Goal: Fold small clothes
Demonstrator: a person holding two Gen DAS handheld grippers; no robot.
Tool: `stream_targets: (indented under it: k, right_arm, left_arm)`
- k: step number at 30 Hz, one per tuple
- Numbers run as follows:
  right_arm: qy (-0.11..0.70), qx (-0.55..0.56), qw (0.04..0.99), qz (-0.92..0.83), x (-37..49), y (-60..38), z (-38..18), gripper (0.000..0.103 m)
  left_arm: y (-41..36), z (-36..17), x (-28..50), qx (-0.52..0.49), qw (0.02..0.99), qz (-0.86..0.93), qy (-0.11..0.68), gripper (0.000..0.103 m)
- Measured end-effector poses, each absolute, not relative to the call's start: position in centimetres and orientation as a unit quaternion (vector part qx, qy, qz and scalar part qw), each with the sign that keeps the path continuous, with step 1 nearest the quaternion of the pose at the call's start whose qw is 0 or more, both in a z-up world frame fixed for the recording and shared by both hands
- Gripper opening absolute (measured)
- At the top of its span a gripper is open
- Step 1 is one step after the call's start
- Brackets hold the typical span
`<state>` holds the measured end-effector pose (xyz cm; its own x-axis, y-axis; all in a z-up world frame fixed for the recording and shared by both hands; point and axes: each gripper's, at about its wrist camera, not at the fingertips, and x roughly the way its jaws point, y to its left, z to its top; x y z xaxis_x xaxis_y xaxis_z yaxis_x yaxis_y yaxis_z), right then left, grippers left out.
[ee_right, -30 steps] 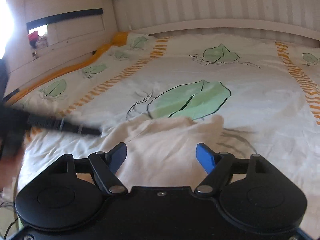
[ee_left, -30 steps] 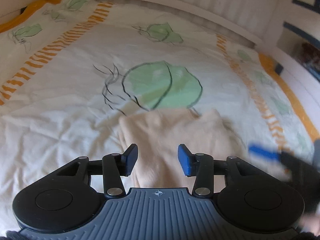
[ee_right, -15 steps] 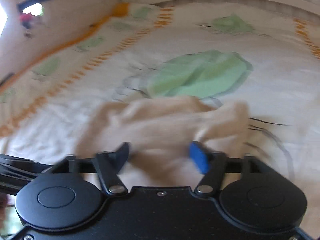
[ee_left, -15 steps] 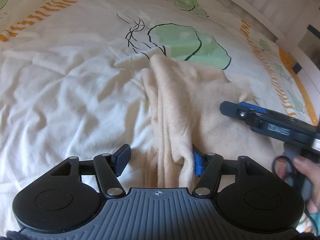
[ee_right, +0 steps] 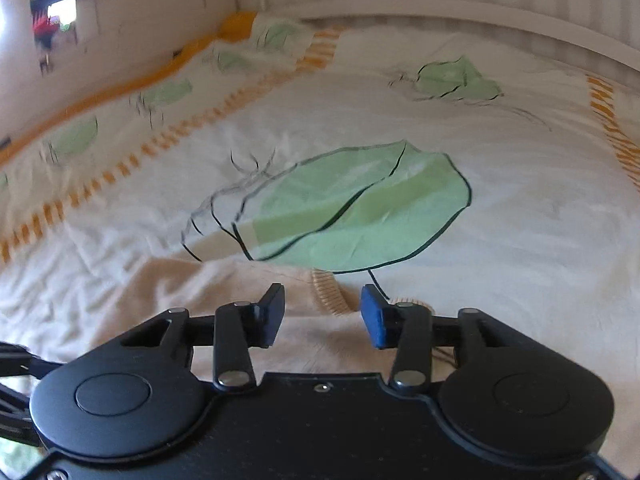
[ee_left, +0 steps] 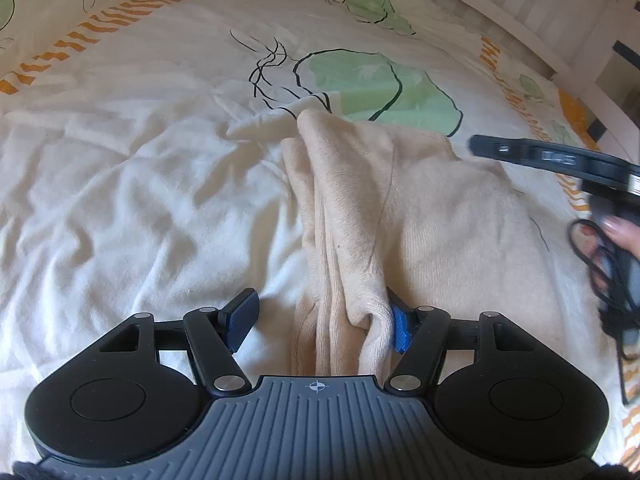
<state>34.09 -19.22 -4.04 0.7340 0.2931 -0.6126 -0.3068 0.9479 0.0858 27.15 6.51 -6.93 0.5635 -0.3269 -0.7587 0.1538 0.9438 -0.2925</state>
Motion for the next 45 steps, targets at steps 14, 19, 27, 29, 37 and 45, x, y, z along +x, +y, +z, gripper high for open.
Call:
stream_targets:
  k: [14,19,27,29,37,45]
  right_arm:
    - [0.361,0.021,0.911,0.199,38.0,-18.5,-5.9,0.012]
    - [0.367,0.014,0.912,0.184,39.9,-17.6,-6.4,0.012]
    - [0.323,0.092,0.928,0.159,36.0,-21.5,-4.2,0.062]
    - [0.319,0.122,0.929,0.146,34.1,-23.3,-3.7,0.077]
    - [0.365,0.213,0.893,0.156,29.0,-27.5,-6.5,0.077]
    - [0.374,0.269,0.862,0.215,31.0,-25.2,-9.4,0.081]
  left_arm:
    - [7.1,-7.0,27.1,-0.106,0.877,-0.144,0.447,0.065]
    - [7.2,-7.0,27.2,-0.108,0.876,-0.145,0.447,0.066]
    - [7.1,-6.4,27.1,-0.100,0.877,-0.154,0.444,0.065]
    - [7.0,-6.0,26.8,-0.094,0.876,-0.161,0.445,0.065]
    - [5.5,-6.3,26.1,-0.083,0.860,-0.199,0.463,0.065]
    - [5.0,-7.4,28.7,-0.114,0.852,-0.209,0.466,0.074]
